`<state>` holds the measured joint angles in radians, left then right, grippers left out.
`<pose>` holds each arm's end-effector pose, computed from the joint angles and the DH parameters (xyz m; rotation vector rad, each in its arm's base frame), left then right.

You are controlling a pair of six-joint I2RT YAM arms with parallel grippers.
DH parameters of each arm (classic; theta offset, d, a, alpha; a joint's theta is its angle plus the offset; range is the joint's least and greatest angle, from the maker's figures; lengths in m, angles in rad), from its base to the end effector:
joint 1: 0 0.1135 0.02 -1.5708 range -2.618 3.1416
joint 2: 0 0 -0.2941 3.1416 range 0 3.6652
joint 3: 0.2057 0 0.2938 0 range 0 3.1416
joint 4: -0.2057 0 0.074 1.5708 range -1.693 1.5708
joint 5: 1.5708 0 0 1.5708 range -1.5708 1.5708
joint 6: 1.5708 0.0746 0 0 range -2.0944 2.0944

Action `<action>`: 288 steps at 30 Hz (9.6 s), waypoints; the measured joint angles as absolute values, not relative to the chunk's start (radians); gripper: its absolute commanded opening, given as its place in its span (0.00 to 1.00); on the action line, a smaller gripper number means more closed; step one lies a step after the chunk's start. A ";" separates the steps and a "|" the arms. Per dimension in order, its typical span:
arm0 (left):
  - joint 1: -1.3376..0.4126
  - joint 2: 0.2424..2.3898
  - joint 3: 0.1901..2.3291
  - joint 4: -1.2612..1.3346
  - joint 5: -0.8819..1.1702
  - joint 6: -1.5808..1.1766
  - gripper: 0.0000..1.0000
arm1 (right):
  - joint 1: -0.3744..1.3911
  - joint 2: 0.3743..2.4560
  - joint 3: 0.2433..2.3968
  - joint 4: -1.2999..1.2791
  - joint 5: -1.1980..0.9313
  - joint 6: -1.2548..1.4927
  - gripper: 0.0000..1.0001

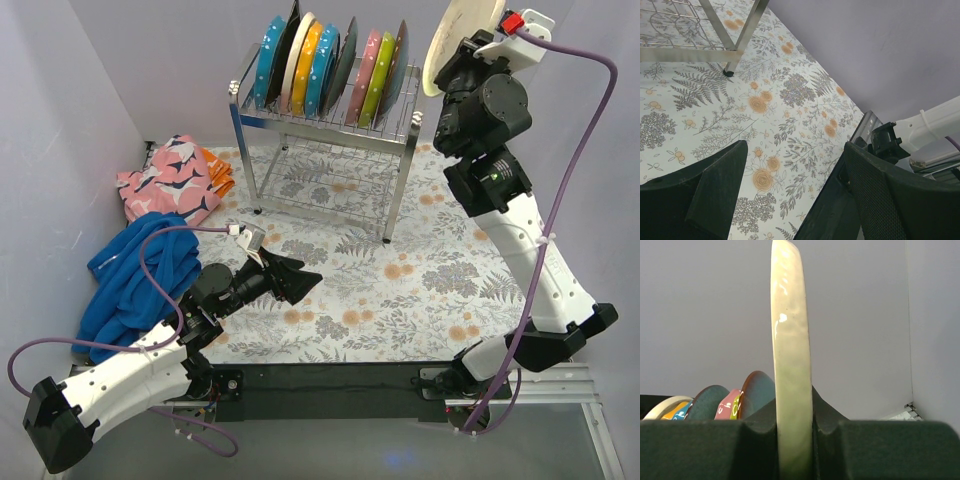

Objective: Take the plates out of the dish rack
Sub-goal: Unload the plate from the dish rack, then place the plate at the corner of the board, then unload the plate from the dish rack.

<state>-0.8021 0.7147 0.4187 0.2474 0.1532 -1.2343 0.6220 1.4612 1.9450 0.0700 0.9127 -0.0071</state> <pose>0.1573 -0.1790 0.2726 -0.2722 1.8889 -1.6199 0.2914 0.1363 0.6557 0.4929 1.1418 0.0700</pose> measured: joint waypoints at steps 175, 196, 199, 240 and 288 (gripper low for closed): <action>-0.822 0.833 0.401 0.262 0.086 -1.200 0.76 | -0.308 2.004 1.140 0.243 -0.134 1.076 0.58; -0.822 0.848 0.401 0.262 0.089 -1.197 0.76 | 0.192 1.145 1.155 -0.046 0.164 0.594 0.64; -0.822 0.848 0.401 0.262 0.093 -1.197 0.76 | 0.291 1.111 1.232 -0.072 0.238 0.539 0.65; -0.828 0.813 0.401 0.263 0.124 -1.202 0.76 | 0.801 1.821 2.127 -0.036 1.151 -0.234 0.46; -0.829 0.790 0.401 0.262 0.126 -1.205 0.76 | 0.739 1.864 2.082 0.086 1.279 -0.290 0.01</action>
